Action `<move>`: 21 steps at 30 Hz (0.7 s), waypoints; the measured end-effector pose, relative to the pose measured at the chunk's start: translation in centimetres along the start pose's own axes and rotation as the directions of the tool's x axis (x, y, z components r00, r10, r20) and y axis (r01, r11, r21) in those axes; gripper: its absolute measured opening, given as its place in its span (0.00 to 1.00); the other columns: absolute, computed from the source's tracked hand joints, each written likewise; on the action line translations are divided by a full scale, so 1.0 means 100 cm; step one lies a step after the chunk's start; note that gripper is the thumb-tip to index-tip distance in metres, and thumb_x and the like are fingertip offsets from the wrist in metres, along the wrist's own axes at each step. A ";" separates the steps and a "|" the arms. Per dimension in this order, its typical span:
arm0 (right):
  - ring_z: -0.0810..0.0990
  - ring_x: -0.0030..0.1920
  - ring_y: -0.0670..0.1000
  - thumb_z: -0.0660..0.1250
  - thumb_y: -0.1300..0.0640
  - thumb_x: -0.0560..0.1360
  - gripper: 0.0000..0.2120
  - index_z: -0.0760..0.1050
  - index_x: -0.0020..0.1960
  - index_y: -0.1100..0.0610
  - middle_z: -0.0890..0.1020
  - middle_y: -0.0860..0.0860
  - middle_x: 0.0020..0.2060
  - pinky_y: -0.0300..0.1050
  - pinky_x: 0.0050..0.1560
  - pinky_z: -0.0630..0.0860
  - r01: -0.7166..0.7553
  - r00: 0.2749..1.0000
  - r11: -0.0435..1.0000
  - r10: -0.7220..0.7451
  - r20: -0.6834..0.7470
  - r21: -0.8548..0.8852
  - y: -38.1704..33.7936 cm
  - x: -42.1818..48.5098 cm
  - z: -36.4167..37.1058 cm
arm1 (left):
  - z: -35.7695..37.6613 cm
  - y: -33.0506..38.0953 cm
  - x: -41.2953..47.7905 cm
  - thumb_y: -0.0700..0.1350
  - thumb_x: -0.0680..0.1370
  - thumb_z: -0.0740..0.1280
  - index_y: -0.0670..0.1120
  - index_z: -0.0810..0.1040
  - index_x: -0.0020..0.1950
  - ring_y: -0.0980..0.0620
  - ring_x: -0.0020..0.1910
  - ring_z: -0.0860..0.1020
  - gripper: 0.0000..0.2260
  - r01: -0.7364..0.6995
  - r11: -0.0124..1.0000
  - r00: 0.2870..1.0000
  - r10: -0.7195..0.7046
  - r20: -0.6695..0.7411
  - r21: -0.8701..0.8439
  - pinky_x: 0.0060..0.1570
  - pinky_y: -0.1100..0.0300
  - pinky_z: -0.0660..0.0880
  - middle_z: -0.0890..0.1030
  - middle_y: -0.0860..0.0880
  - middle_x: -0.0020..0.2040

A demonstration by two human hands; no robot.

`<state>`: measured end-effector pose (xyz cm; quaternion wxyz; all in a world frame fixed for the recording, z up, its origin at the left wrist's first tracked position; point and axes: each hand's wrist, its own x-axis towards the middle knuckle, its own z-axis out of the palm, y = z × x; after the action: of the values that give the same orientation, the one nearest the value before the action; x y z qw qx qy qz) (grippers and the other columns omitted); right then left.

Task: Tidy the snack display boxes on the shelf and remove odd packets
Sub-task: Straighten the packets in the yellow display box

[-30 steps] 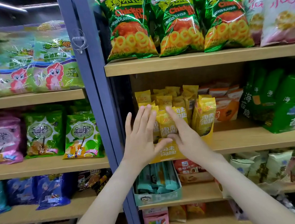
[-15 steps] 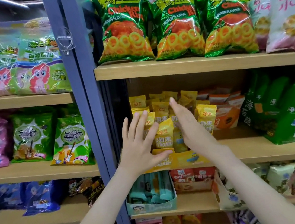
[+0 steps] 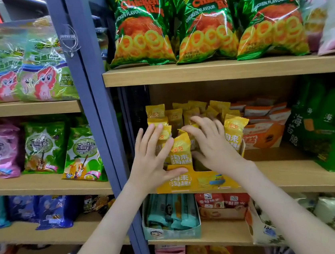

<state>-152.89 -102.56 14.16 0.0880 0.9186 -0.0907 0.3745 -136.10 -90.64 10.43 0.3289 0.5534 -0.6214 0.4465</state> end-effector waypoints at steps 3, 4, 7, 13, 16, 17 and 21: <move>0.66 0.65 0.57 0.75 0.68 0.65 0.38 0.60 0.68 0.52 0.72 0.58 0.61 0.57 0.70 0.49 0.002 1.000 0.998 -0.003 0.016 0.066 -0.002 0.000 -0.002 | -0.001 -0.002 0.002 0.68 0.73 0.65 0.54 0.52 0.78 0.40 0.77 0.54 0.39 -0.040 0.999 0.999 0.040 0.005 0.009 0.71 0.32 0.55 0.62 0.37 0.72; 0.66 0.65 0.56 0.73 0.69 0.66 0.37 0.59 0.68 0.52 0.73 0.58 0.60 0.57 0.71 0.49 0.002 1.000 0.996 -0.005 0.024 0.094 -0.002 0.001 -0.004 | -0.002 -0.002 0.002 0.67 0.74 0.65 0.54 0.50 0.79 0.41 0.78 0.53 0.41 -0.051 0.999 0.999 0.051 0.004 0.014 0.71 0.32 0.54 0.61 0.37 0.72; 0.67 0.64 0.58 0.67 0.73 0.70 0.37 0.58 0.69 0.47 0.67 0.55 0.63 0.62 0.69 0.63 -0.049 0.997 0.952 0.030 0.069 0.301 -0.005 0.002 -0.009 | -0.007 0.001 0.002 0.66 0.74 0.65 0.54 0.49 0.79 0.41 0.78 0.53 0.41 -0.090 0.996 0.996 0.089 0.005 0.029 0.70 0.30 0.53 0.61 0.37 0.72; 0.66 0.63 0.48 0.66 0.74 0.73 0.35 0.60 0.71 0.47 0.65 0.53 0.65 0.35 0.62 0.68 -0.001 0.988 0.901 0.068 -0.139 0.434 -0.007 0.007 -0.035 | -0.016 0.007 0.004 0.64 0.76 0.64 0.54 0.55 0.76 0.37 0.75 0.58 0.34 -0.094 0.995 0.995 0.092 0.049 0.040 0.68 0.28 0.56 0.61 0.39 0.72; 0.64 0.66 0.46 0.70 0.72 0.72 0.33 0.62 0.69 0.51 0.65 0.53 0.63 0.32 0.65 0.65 0.052 0.939 0.926 0.082 -0.335 0.373 -0.008 0.005 -0.052 | -0.021 0.012 0.008 0.62 0.78 0.62 0.51 0.58 0.75 0.36 0.74 0.60 0.30 -0.084 0.995 0.994 0.080 0.072 0.053 0.69 0.28 0.56 0.62 0.39 0.72; 0.63 0.67 0.45 0.70 0.72 0.72 0.31 0.63 0.68 0.52 0.65 0.53 0.63 0.35 0.65 0.67 0.064 0.915 0.929 0.091 -0.394 0.364 -0.009 0.003 -0.057 | -0.022 0.015 0.009 0.61 0.79 0.61 0.50 0.59 0.74 0.37 0.74 0.60 0.28 -0.080 0.995 0.995 0.076 0.072 0.055 0.69 0.29 0.56 0.62 0.39 0.72; 0.65 0.67 0.48 0.70 0.68 0.73 0.29 0.62 0.68 0.52 0.64 0.49 0.64 0.58 0.55 0.78 0.094 0.834 0.926 0.128 -0.537 0.366 -0.018 -0.012 -0.078 | -0.026 0.031 0.017 0.56 0.80 0.62 0.46 0.65 0.71 0.37 0.73 0.62 0.23 -0.046 0.997 0.998 0.044 0.038 0.057 0.69 0.29 0.56 0.63 0.39 0.72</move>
<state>-158.57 -98.90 18.61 -0.0715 0.7701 0.0039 0.6340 -139.70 -88.93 12.33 0.2911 0.5566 -0.6264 0.4616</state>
